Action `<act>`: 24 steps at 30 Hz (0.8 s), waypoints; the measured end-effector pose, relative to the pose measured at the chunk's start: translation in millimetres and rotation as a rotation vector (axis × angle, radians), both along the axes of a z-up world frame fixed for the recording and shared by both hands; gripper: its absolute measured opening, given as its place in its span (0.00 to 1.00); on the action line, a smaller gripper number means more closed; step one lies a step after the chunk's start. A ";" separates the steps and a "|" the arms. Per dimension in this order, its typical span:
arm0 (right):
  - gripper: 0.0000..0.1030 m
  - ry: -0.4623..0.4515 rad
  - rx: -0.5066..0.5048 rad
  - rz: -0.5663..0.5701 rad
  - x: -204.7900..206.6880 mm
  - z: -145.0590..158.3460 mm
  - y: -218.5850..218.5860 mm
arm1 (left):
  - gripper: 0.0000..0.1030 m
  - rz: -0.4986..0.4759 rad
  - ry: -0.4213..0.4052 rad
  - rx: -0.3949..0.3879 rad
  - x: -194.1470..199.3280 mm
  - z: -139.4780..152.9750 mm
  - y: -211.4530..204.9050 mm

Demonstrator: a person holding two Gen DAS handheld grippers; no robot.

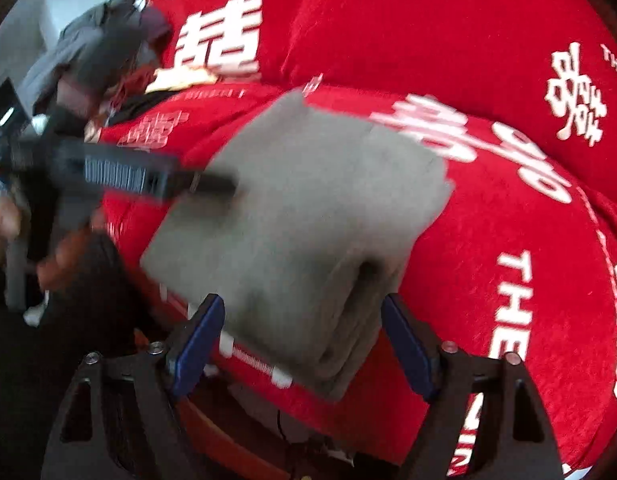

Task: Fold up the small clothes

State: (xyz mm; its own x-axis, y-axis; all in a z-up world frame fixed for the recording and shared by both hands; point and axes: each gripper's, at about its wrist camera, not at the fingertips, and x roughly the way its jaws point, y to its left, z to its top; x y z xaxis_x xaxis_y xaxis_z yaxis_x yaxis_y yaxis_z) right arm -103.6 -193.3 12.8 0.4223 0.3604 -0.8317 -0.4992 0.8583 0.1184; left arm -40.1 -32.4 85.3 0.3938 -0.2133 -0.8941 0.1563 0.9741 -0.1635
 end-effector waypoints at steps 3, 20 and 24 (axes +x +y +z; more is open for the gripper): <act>0.52 0.055 0.052 0.007 1.7 -13.1 -5.4 | 1.00 -0.058 -0.015 -0.031 12.7 15.2 -27.9; 0.18 0.107 0.043 0.022 -1.8 -20.0 -9.9 | 1.00 -0.164 0.051 0.093 41.3 -15.0 -98.6; 0.62 0.007 0.014 -0.005 -2.8 6.1 -19.9 | 1.00 -0.084 -0.026 0.068 31.8 9.9 -57.6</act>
State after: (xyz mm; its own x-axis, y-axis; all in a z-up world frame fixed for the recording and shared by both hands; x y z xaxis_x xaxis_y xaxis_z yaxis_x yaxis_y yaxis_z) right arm -106.4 -213.2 18.9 0.4180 0.3702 -0.8296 -0.4944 0.8588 0.1341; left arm -8.3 -90.0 95.1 0.4004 -0.1852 -0.8974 0.2410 0.9662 -0.0918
